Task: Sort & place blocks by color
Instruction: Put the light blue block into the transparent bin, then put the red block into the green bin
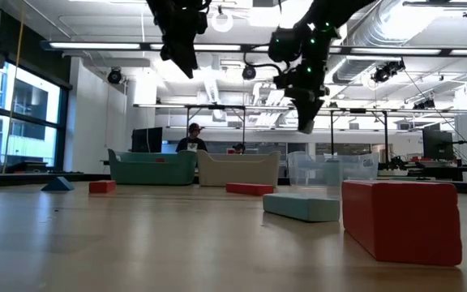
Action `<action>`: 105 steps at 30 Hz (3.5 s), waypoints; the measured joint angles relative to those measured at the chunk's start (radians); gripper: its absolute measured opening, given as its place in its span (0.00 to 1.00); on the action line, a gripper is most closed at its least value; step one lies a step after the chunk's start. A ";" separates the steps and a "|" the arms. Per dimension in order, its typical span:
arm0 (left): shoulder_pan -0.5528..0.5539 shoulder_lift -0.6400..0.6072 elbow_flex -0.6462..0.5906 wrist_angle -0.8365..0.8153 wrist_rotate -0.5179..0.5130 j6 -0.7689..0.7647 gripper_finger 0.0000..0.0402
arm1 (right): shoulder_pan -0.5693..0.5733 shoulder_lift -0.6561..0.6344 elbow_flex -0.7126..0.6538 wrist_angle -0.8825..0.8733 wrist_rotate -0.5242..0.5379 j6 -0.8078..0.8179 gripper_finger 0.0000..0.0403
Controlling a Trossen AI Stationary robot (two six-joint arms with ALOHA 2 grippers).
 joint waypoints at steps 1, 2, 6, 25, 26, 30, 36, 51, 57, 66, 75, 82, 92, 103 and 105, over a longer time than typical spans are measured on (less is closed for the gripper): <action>0.000 0.000 0.000 0.000 0.000 -0.003 0.33 | -0.021 0.000 -0.001 0.005 -0.013 -0.001 0.27; 0.000 0.000 0.000 0.000 0.000 -0.003 0.33 | -0.044 0.000 -0.002 0.007 -0.033 0.000 0.27; 0.000 0.000 0.000 0.002 0.000 -0.012 0.33 | -0.128 0.000 -0.002 0.006 -0.100 0.031 0.27; 0.000 0.000 0.000 0.031 0.000 -0.029 0.33 | -0.298 0.045 -0.045 0.054 -0.211 0.185 0.27; 0.000 0.000 0.000 0.031 0.000 -0.029 0.33 | -0.298 0.050 -0.054 0.056 -0.213 0.184 0.27; 0.000 0.000 0.000 0.031 0.000 -0.029 0.33 | -0.298 0.060 -0.101 0.079 -0.217 0.168 0.27; 0.000 0.000 0.000 0.031 0.000 -0.026 0.33 | -0.299 0.060 -0.180 0.117 -0.190 0.165 0.27; 0.000 0.000 0.000 0.032 0.000 -0.026 0.33 | -0.300 0.060 -0.259 0.146 -0.134 0.186 0.31; 0.000 0.000 0.000 0.032 0.000 -0.026 0.33 | -0.303 0.060 -0.259 0.145 -0.135 0.184 0.37; 0.000 0.000 0.000 0.031 -0.083 -0.028 0.33 | -0.302 0.060 -0.259 0.143 -0.138 0.184 0.38; 0.000 0.000 0.000 0.031 -0.084 -0.027 0.41 | -0.302 0.056 -0.235 0.101 -0.156 0.214 0.38; 0.000 0.001 0.000 0.024 -0.112 -0.190 0.52 | -0.302 0.055 -0.111 0.015 -0.181 0.237 0.38; 0.002 0.000 -0.010 -0.070 -0.113 -0.440 0.51 | -0.302 0.055 0.079 -0.078 -0.180 0.236 0.38; -0.032 0.001 -0.127 -0.088 -0.120 -0.706 0.49 | -0.302 0.054 0.245 -0.104 -0.179 0.115 0.38; -0.048 0.001 -0.162 -0.087 -0.137 -0.765 0.49 | -0.302 0.054 0.269 -0.104 -0.178 0.076 0.38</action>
